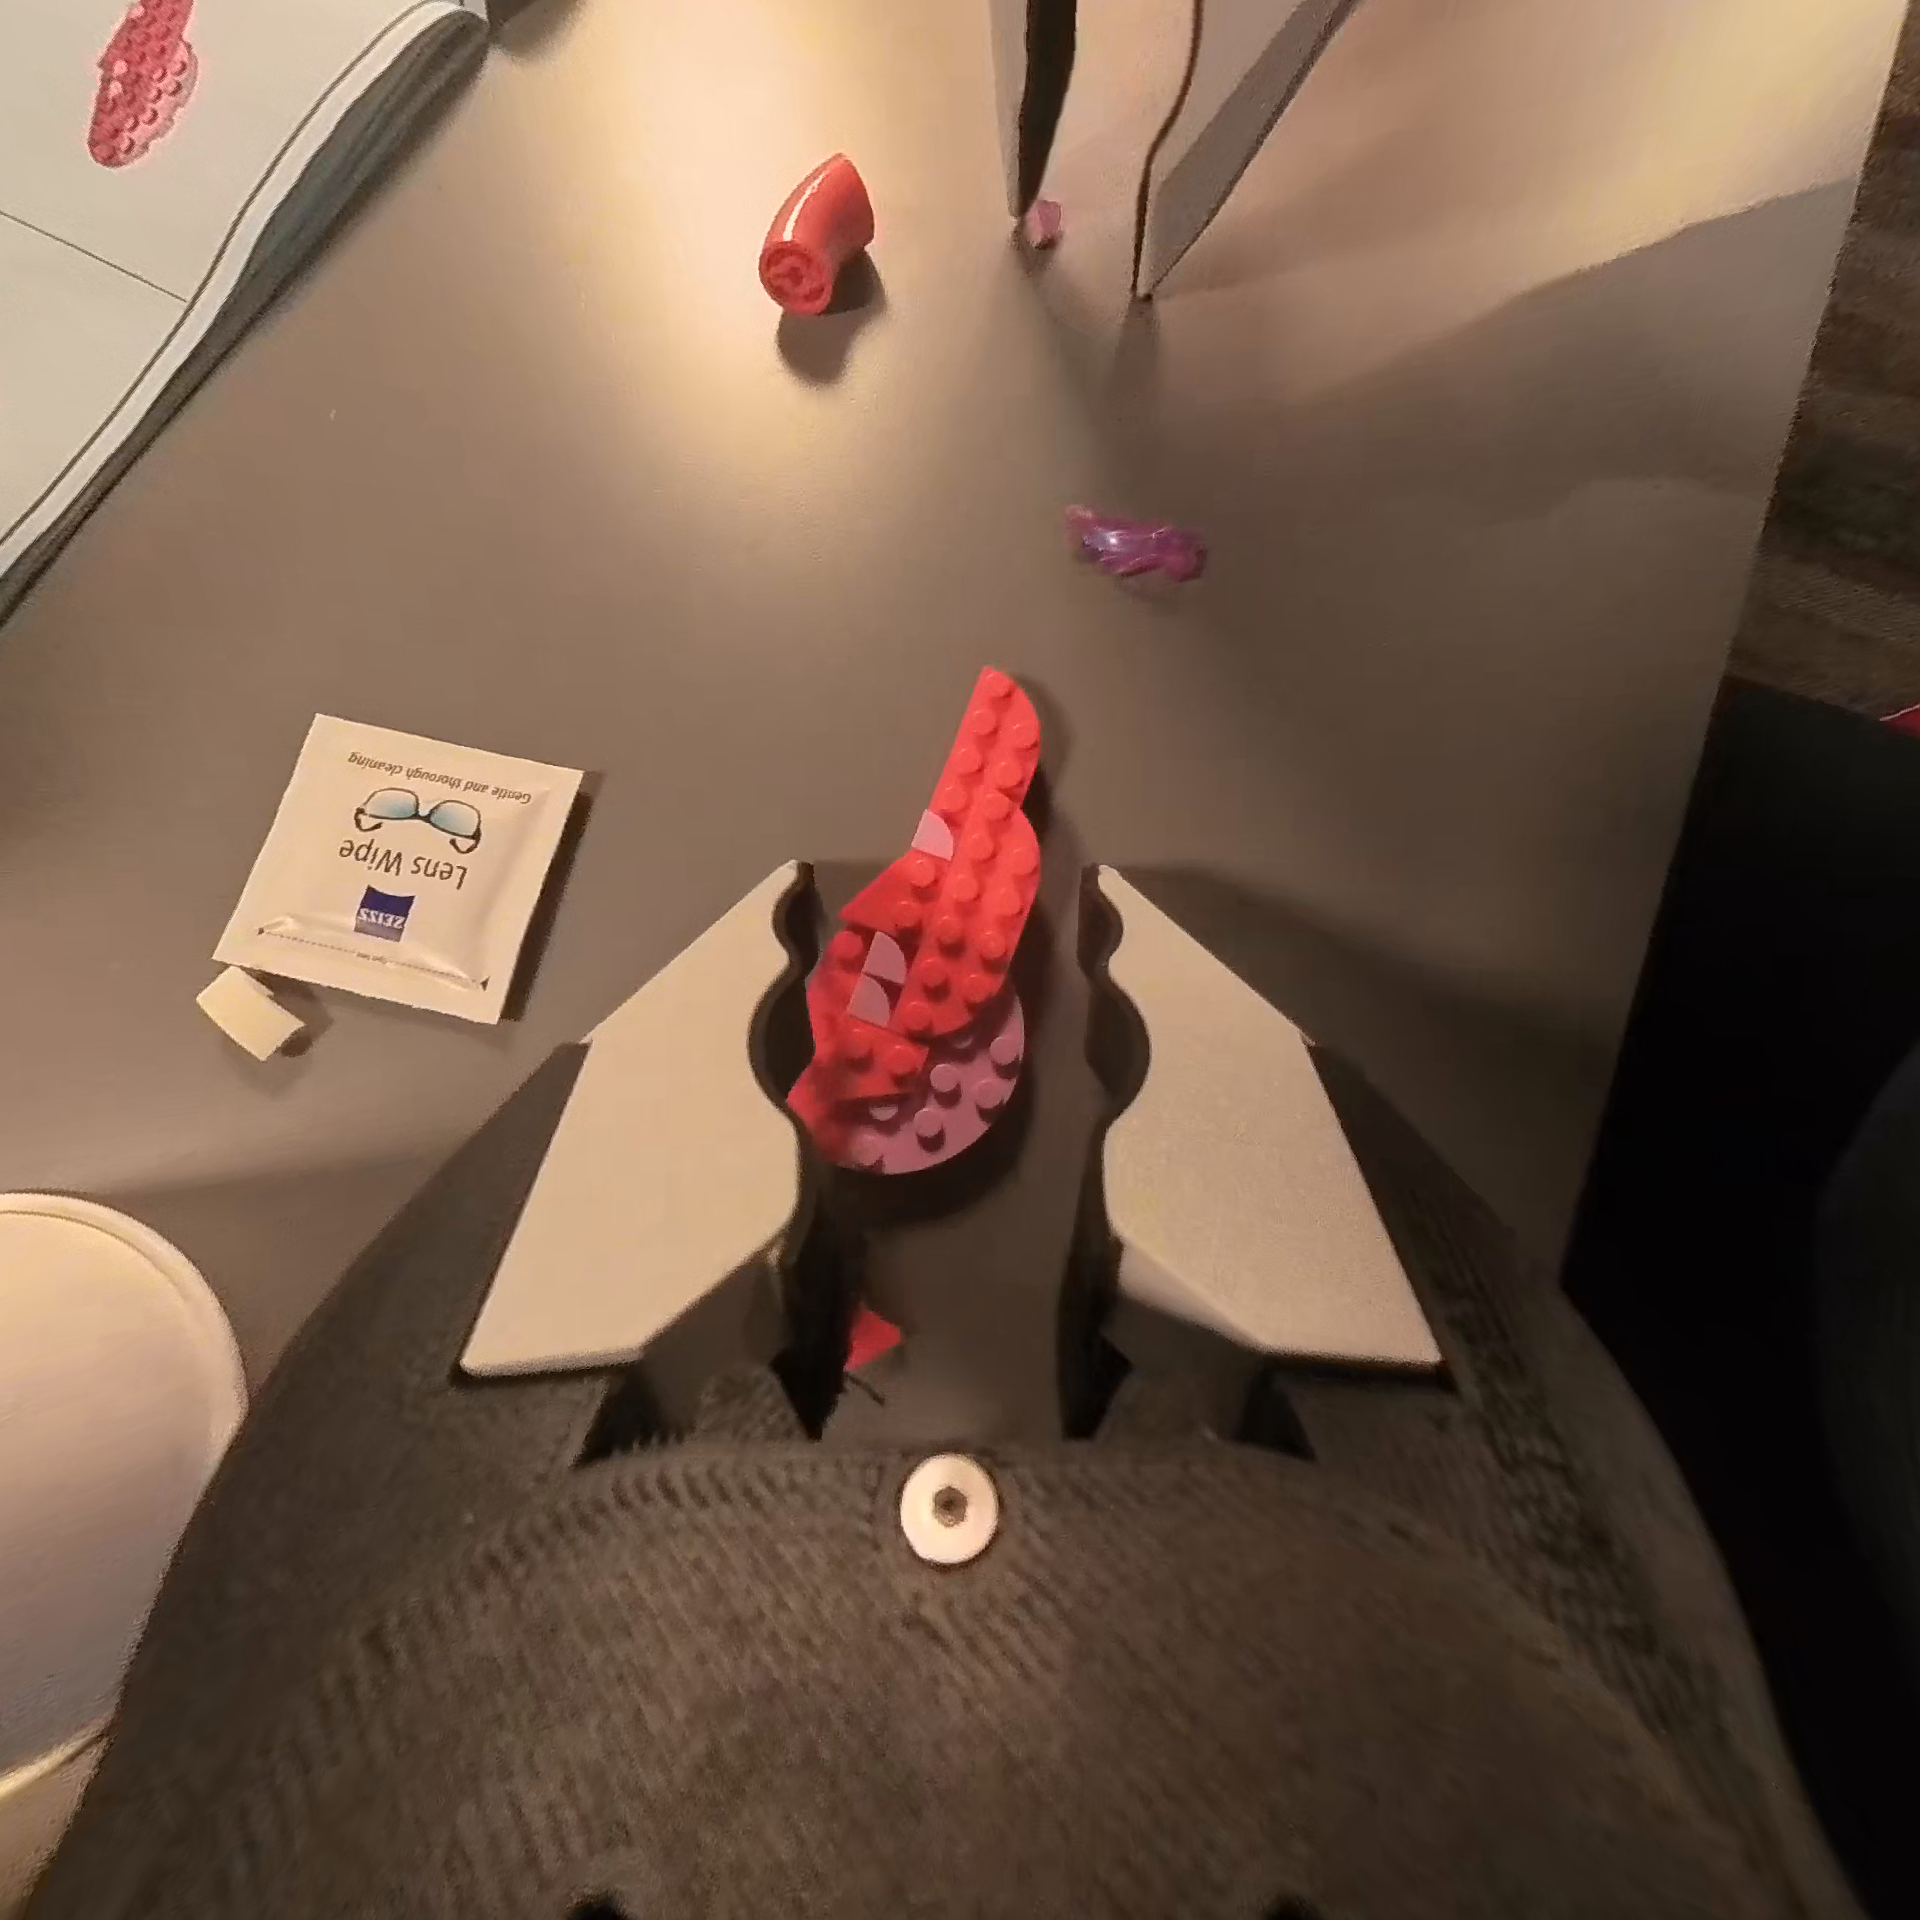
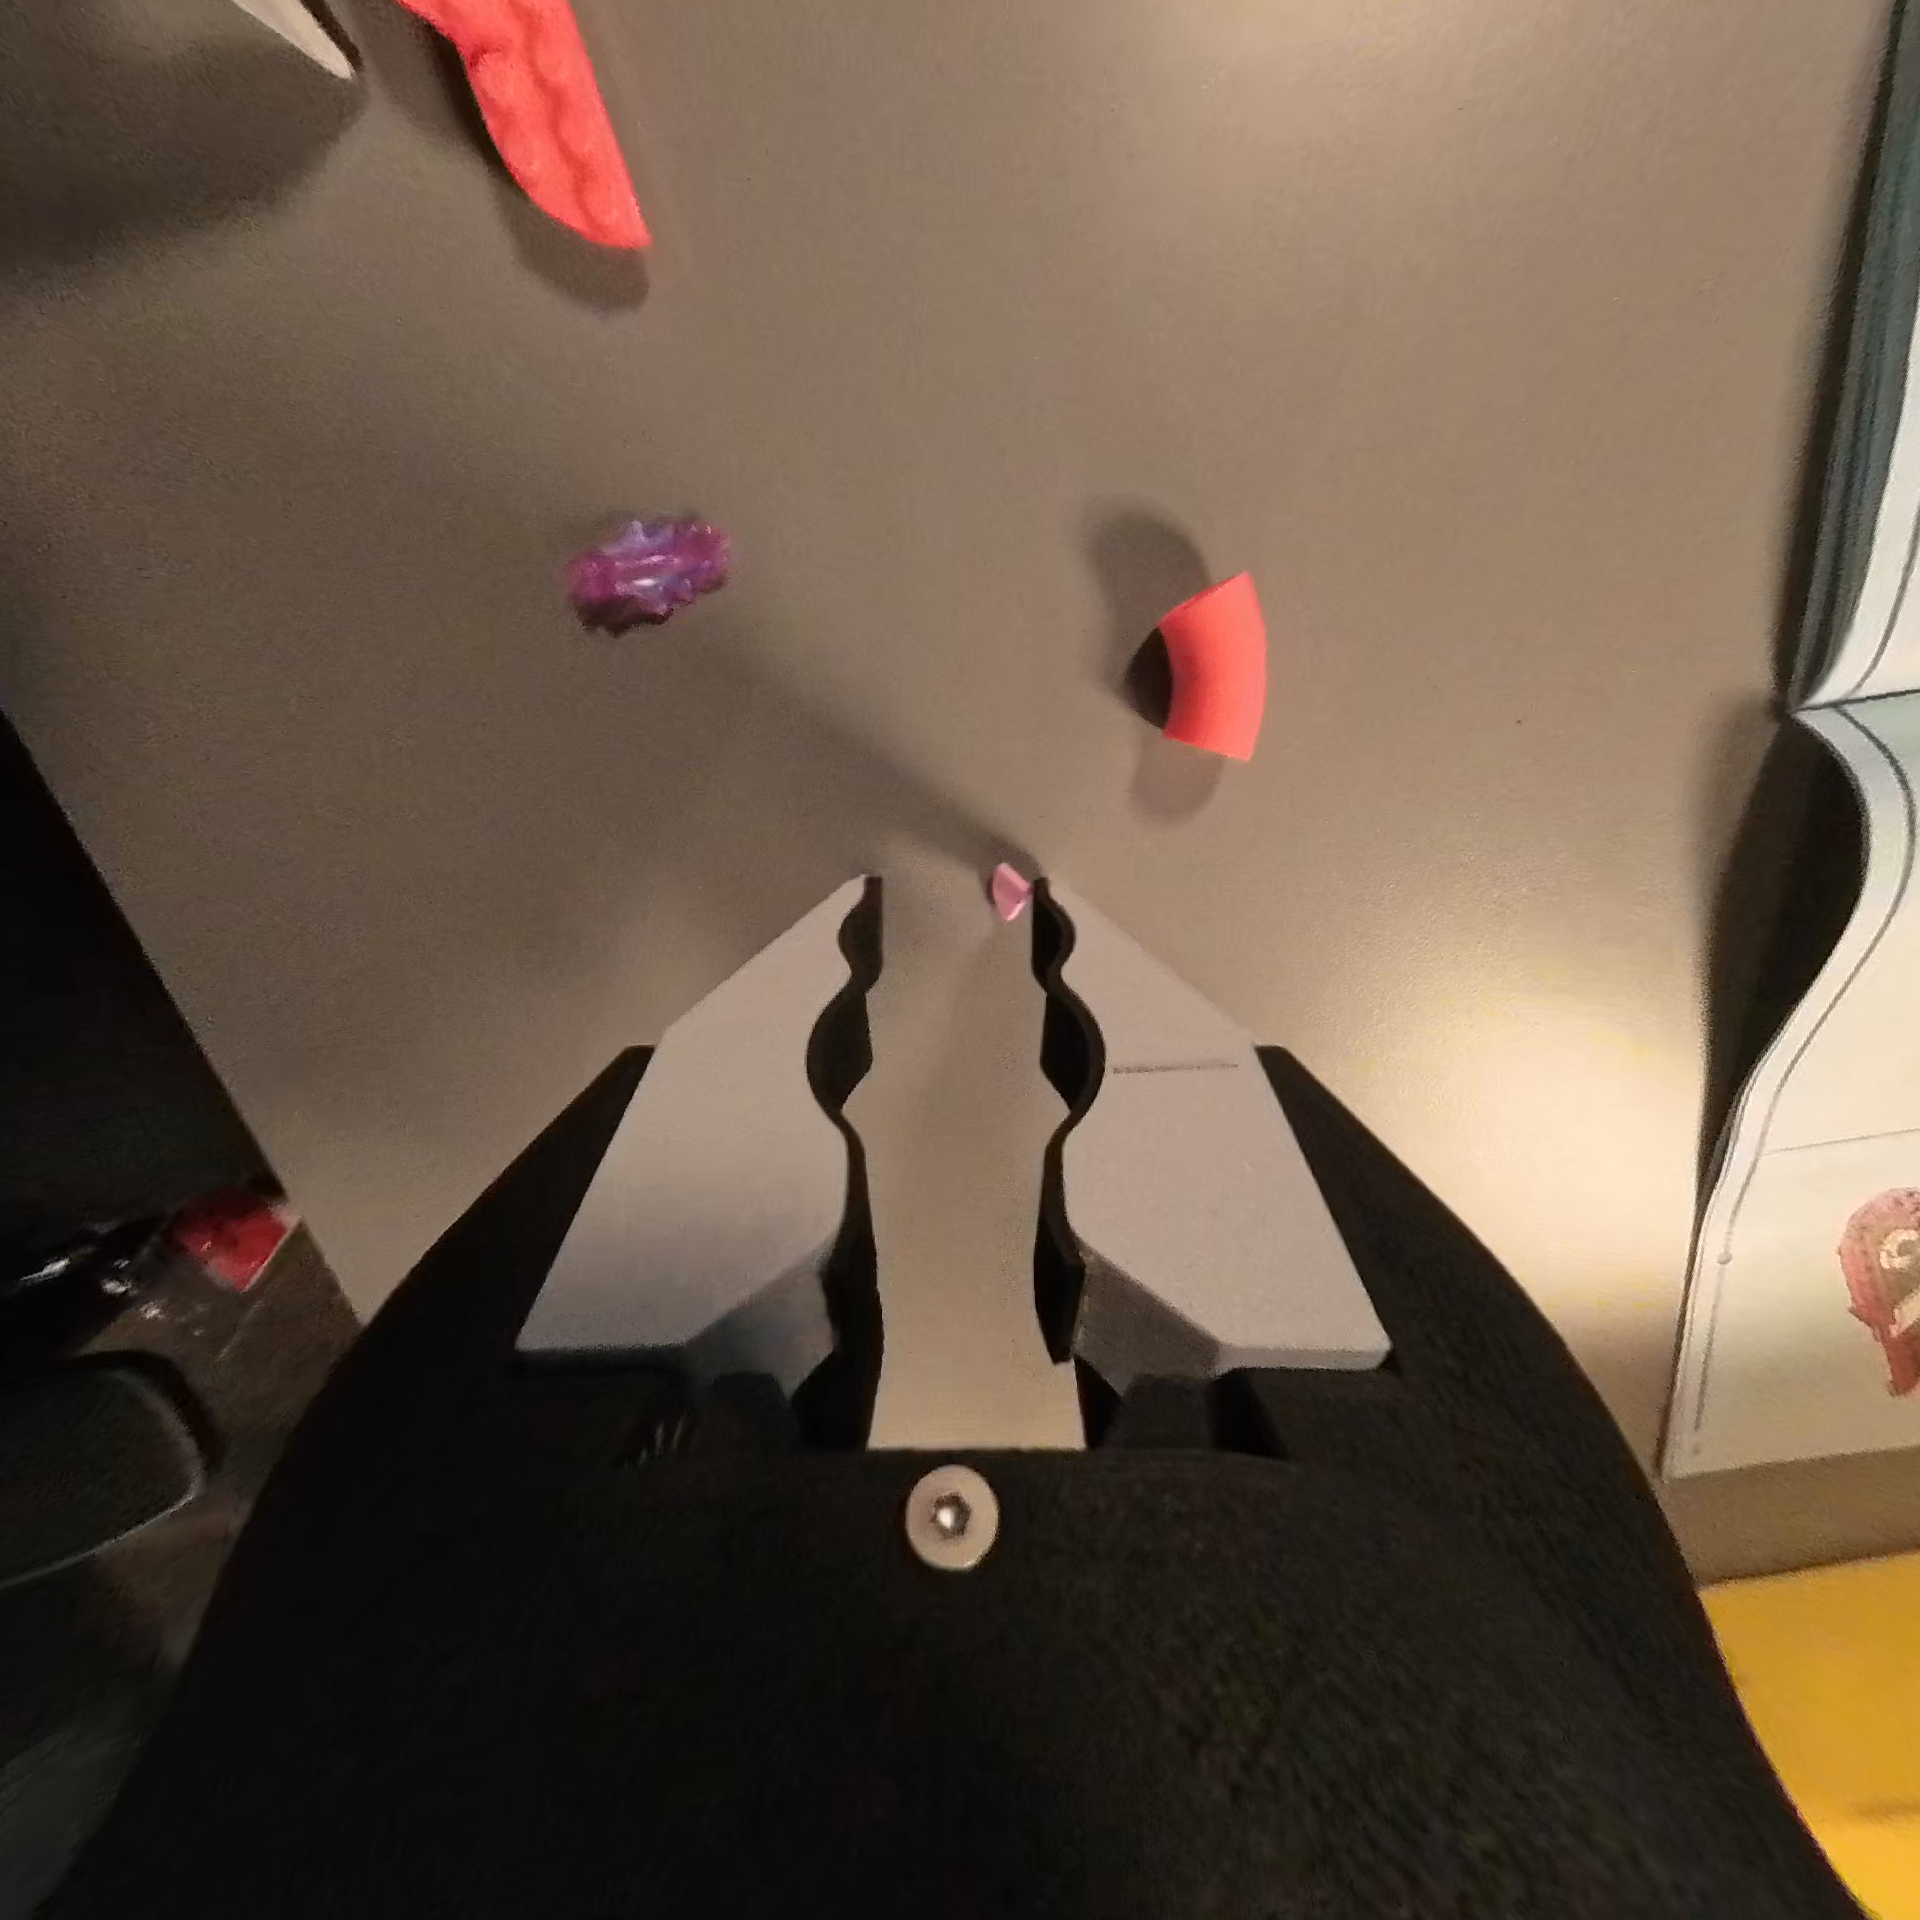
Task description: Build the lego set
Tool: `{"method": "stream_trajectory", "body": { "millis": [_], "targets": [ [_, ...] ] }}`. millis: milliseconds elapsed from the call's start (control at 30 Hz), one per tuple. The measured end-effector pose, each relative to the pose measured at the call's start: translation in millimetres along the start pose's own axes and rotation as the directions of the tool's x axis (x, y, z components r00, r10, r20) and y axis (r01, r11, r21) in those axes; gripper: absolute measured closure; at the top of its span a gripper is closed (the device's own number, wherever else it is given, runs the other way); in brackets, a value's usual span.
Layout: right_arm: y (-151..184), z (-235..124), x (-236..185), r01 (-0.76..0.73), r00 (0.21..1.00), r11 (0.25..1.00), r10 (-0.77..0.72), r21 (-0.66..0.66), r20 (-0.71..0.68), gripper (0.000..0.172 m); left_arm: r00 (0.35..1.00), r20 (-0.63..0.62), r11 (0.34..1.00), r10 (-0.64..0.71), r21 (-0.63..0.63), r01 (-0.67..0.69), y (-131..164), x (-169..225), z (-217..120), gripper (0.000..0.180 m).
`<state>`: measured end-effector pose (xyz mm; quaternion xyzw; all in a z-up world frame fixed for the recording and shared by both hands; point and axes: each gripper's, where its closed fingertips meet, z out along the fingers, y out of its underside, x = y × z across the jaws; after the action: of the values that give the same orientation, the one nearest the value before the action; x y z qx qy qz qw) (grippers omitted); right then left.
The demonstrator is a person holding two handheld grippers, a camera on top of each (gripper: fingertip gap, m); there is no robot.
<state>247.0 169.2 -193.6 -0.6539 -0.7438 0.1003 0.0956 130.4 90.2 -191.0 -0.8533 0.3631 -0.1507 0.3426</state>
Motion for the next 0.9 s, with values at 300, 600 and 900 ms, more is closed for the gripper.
{"method": "stream_trajectory", "body": {
  "millis": [300, 600, 900],
  "targets": [
    [4, -4, -8, -0.157, 0.987, 0.962, 0.148, 0.225, 0.056, 0.129, 1.000, 0.002, 0.999, -0.013, 0.030, 0.013, 0, 1, 0, 0.132],
    [-2, -5, -8, -0.181, 0.983, 0.914, 0.156, 0.362, 0.098, 0.115, 1.000, 0.001, 0.999, -0.011, 0.044, 0.011, 1, 0, -1, 0.135],
    [-2, -15, -32, -0.219, 0.966, 0.885, 0.135, 0.412, 0.223, 0.124, 1.000, 0.008, 0.999, -0.008, 0.054, 0.008, 2, -2, -2, 0.139]
  ]
}}
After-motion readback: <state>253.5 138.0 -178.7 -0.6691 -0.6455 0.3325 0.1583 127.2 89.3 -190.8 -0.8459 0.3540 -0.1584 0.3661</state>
